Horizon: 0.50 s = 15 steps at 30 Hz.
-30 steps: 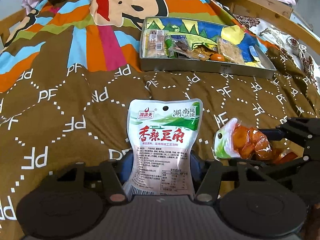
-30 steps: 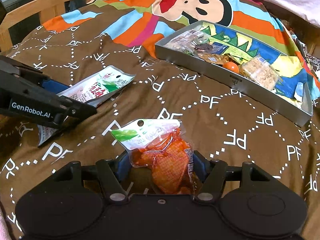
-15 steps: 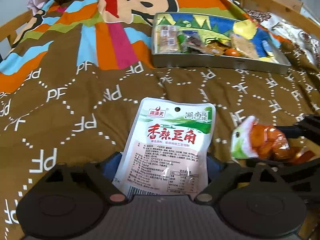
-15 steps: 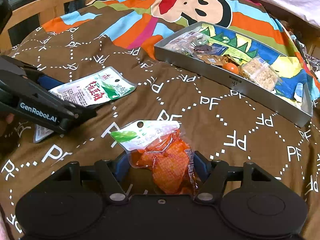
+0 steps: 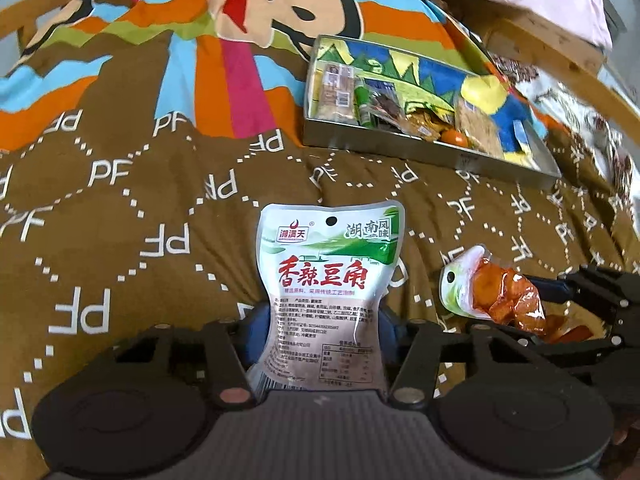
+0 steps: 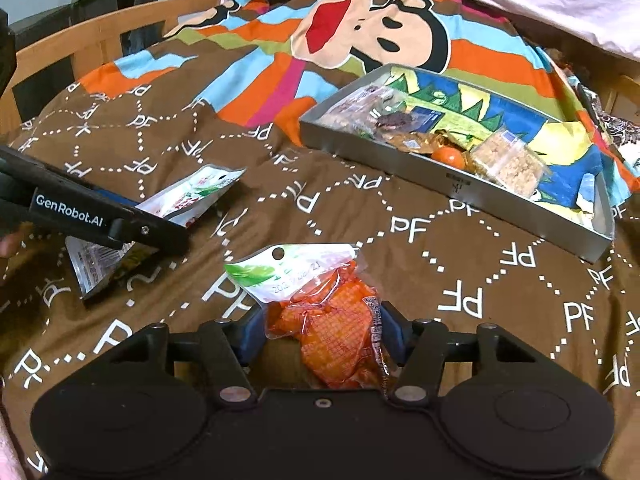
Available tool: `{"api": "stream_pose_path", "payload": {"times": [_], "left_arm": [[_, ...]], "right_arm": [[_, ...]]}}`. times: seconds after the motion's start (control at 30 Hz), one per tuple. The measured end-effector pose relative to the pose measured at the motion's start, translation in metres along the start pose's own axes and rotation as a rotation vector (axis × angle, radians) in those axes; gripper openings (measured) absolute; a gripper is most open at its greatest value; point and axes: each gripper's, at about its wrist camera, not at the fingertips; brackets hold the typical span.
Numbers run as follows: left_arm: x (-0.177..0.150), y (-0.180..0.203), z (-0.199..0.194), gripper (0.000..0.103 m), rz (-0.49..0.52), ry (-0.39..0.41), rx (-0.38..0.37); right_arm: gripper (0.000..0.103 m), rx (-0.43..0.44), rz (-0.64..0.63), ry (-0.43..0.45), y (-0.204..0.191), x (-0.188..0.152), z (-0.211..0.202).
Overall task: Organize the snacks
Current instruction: 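Lift the white and orange packets and carry both toward the tray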
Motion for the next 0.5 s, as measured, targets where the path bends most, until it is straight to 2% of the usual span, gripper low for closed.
{"api": "stream_pose_path", "payload": {"times": [0.17, 0.5], "left_arm": [[0.003, -0.006, -0.006, 0.057, -0.05, 0.018, -0.024], [0.009, -0.003, -0.017, 0.057, -0.073, 0.084, -0.046]], "right_arm": [[0.06, -0.027, -0.005, 0.035, 0.002, 0.002, -0.005], [0.06, -0.054, -0.019, 0.128, 0.001, 0.007, -0.016]]}}
Point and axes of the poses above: each gripper's, at about its wrist camera, not at the fingertips, and z roughly the way its jaws point, y to its right, x to its top, and after that the axes turned 7 degrees about -z, right-handed
